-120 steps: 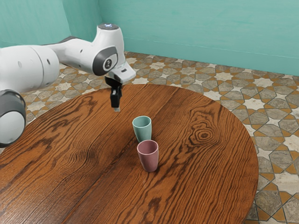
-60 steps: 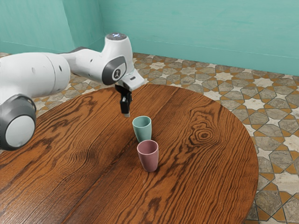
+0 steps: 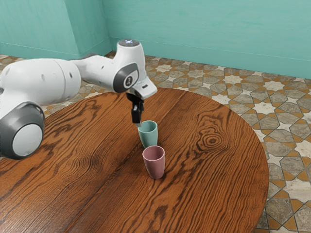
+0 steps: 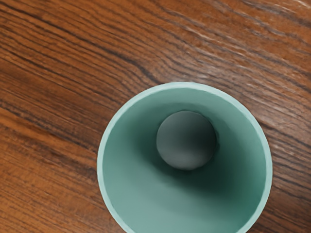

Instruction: Place the left cup onto the right cup

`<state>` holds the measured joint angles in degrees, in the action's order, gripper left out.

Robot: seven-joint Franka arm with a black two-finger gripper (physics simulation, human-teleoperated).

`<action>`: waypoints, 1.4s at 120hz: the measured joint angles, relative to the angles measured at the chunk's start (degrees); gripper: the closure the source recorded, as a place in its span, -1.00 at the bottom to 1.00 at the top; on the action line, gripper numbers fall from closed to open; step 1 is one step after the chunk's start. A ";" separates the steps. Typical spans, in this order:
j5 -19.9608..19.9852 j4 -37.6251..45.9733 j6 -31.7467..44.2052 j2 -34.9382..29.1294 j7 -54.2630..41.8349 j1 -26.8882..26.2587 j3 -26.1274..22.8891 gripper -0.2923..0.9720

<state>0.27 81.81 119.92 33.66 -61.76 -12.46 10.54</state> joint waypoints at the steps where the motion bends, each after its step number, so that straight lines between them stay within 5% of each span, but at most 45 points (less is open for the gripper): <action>1: 0.01 -0.07 -0.01 0.10 0.00 0.01 0.00 -0.54; 168: 0.12 -8.03 0.16 7.59 -1.78 0.24 -0.26 -0.54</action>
<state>0.38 73.78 120.08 41.25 -63.54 -12.22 10.28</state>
